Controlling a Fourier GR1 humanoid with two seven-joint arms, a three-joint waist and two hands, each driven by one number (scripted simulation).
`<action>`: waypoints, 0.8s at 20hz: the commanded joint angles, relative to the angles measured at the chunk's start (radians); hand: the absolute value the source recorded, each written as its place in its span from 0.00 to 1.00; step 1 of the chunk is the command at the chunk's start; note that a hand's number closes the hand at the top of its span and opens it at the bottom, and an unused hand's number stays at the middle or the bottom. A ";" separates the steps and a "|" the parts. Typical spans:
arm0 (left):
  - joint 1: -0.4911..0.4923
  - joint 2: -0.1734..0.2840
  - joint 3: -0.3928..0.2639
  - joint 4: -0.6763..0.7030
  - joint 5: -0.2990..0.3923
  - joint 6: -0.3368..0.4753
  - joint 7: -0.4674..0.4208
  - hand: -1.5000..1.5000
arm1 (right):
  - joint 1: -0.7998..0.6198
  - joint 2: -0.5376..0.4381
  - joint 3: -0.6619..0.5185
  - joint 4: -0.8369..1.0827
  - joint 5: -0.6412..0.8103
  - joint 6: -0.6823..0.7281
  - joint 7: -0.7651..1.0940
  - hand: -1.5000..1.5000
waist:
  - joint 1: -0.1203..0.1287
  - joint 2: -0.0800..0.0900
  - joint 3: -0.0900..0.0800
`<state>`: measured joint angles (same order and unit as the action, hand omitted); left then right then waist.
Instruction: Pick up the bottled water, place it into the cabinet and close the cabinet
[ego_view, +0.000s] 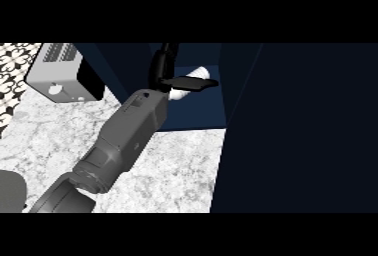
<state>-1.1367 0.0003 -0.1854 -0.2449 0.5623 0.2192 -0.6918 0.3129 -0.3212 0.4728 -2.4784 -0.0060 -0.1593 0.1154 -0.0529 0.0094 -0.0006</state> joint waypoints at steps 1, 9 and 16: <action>0.051 0.000 -0.025 -0.102 0.044 -0.051 0.026 0.00 | 0.032 -0.019 -0.042 -0.084 -0.034 0.012 0.034 0.00 | 0.019 -0.009 0.001; 0.286 0.000 -0.175 -0.430 0.098 -0.004 0.108 1.00 | 0.030 -0.020 -0.026 -0.107 0.004 0.016 0.064 0.00 | 0.052 -0.019 0.001; 0.538 0.054 -0.232 -0.717 0.034 0.049 0.178 1.00 | -0.006 -0.080 0.046 -0.086 0.110 0.052 0.094 0.00 | 0.066 -0.021 0.000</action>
<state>-0.7224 0.0303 -0.3823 -0.8452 0.6181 0.2579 -0.5234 0.2853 -0.3523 0.4725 -2.4860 0.0034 -0.1401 0.1719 0.0142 -0.0130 -0.0002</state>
